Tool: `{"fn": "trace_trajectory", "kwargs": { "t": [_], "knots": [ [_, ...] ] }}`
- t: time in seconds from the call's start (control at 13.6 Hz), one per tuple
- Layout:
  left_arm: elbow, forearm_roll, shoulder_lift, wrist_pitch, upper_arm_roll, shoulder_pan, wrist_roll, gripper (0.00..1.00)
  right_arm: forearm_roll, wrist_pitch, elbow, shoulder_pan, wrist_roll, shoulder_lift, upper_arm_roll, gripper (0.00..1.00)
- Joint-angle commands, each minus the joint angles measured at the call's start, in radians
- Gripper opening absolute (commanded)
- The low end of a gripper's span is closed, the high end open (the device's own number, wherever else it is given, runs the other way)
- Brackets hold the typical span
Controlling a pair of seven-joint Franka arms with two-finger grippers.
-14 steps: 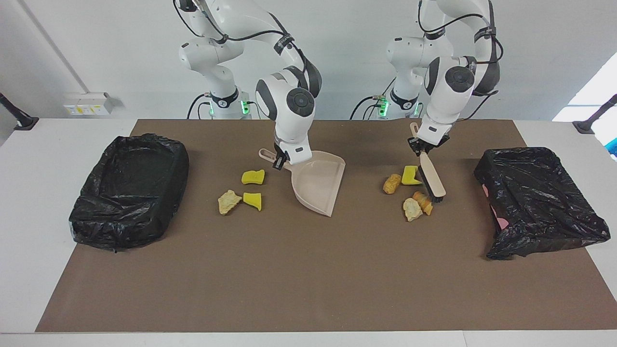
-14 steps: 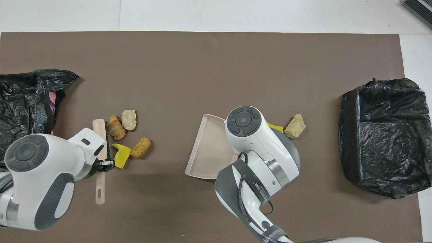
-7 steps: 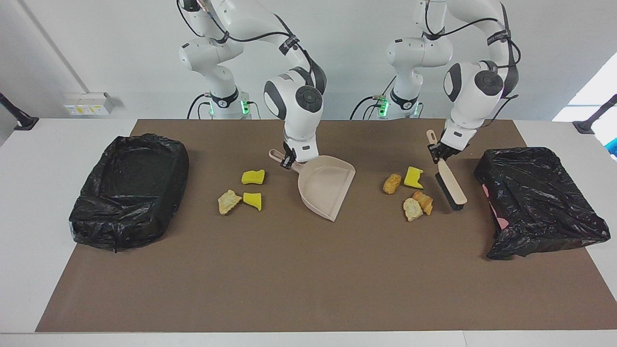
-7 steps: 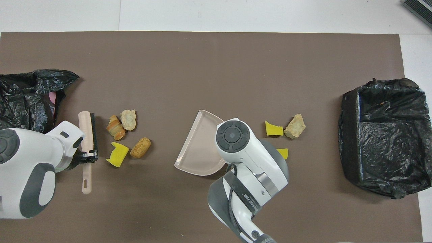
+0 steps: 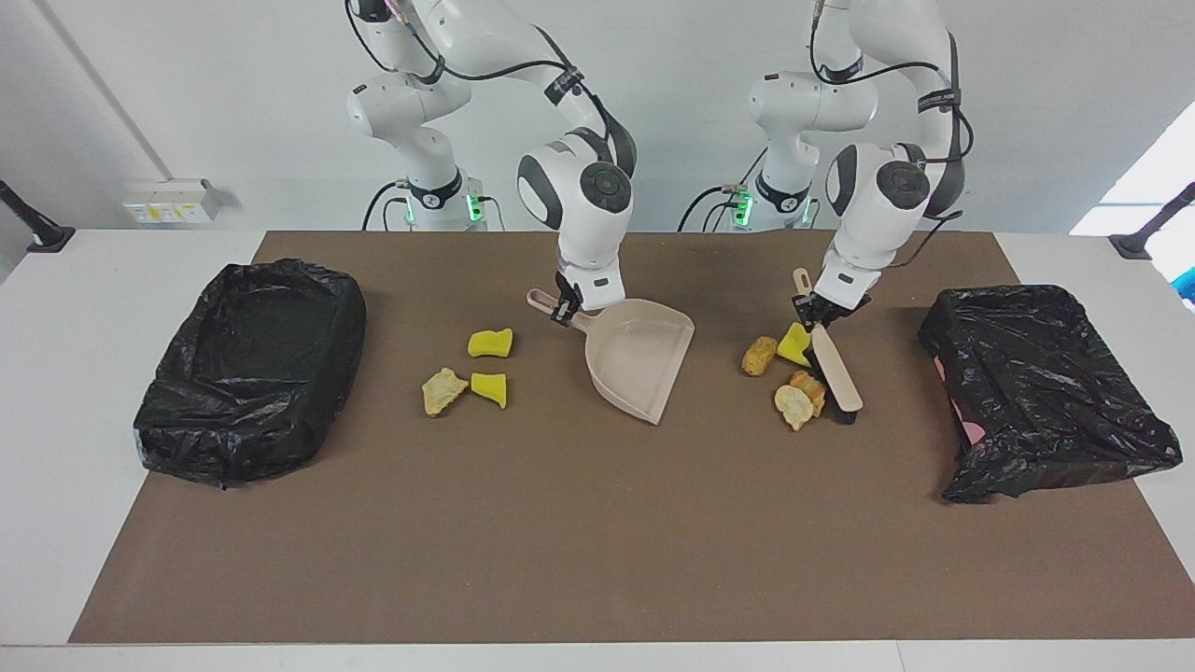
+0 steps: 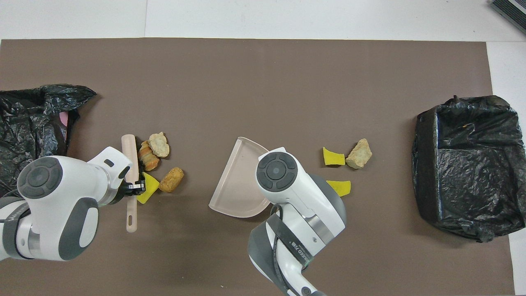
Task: Sweep and dump trash in bin
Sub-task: 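Sweep the bread and sponge pieces into the dustpan with the left gripper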
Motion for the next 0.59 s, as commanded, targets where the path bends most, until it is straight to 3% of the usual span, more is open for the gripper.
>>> {"fn": "trace_trajectory", "kwargs": {
  "t": [0.0,0.29,0.52],
  "knots": [
    [-0.008,-0.034,0.034,0.054,0.009,-0.066,-0.009,0.00,-0.021,-0.047,-0.015,0.010,0.008,-0.019,0.004,0.00],
    [0.018,-0.085,0.060,0.097,0.004,-0.129,0.008,0.00,-0.028,-0.060,-0.010,-0.002,0.005,-0.014,0.002,0.00],
    [0.055,-0.124,0.074,0.100,0.001,-0.270,0.016,0.00,-0.031,-0.093,-0.006,-0.004,0.005,-0.017,0.002,0.00]
  ]
}}
